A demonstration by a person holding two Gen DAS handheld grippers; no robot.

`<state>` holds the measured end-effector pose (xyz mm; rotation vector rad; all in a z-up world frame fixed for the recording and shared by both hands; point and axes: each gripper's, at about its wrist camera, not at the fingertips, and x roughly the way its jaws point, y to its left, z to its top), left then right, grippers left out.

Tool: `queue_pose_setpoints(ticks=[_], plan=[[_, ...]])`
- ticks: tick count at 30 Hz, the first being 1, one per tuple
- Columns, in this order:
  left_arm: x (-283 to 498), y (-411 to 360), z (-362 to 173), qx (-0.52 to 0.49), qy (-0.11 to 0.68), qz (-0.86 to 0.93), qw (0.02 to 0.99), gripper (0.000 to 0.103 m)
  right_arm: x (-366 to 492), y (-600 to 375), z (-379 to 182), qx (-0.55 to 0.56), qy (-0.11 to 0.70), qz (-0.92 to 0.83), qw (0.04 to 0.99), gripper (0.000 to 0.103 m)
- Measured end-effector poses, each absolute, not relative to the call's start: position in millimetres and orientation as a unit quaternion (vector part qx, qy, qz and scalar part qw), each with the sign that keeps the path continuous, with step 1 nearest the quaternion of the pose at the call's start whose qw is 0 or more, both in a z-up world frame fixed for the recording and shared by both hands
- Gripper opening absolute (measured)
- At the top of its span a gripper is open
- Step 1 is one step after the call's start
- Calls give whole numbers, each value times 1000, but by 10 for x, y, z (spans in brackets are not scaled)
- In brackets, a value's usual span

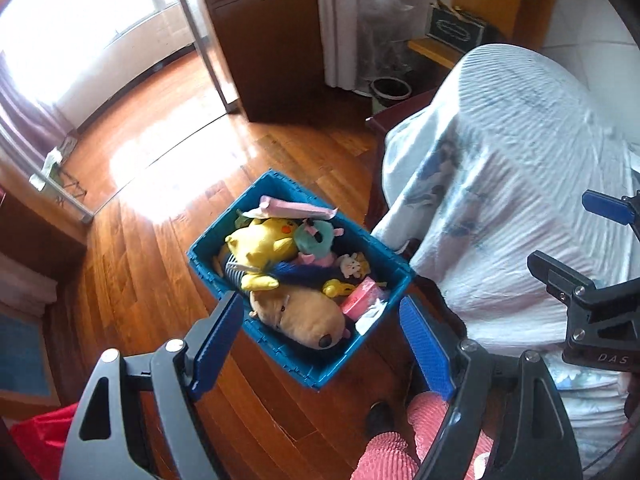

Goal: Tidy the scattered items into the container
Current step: 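Raise the open right tool from the bin and return it to the bed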

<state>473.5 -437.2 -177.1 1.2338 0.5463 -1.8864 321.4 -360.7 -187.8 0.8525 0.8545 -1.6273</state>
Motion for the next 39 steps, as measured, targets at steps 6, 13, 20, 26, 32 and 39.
queue_pose_setpoints(ticks=[6, 13, 20, 26, 32, 39], plan=[[4060, -3999, -1482, 481, 174, -789, 341, 80, 2689, -2975, -1605, 382, 305, -739, 464, 99], [3216, -3394, -1250, 480, 119, -828, 266, 80, 2087, -2151, -1301, 400, 252, -785, 400, 101], [2285, -2569, -1015, 468, 81, -860, 185, 80, 1410, -1112, -1059, 406, 212, -827, 327, 102], [1520, -1779, -963, 471, 67, -869, 133, 80, 767, -101, -934, 418, 175, -847, 277, 102], [920, -1066, -975, 475, 51, -874, 94, 80, 199, 809, -901, 428, 145, -862, 230, 102], [355, -479, -962, 482, 18, -874, 51, 80, -150, 1548, -878, 442, 106, -872, 182, 102]])
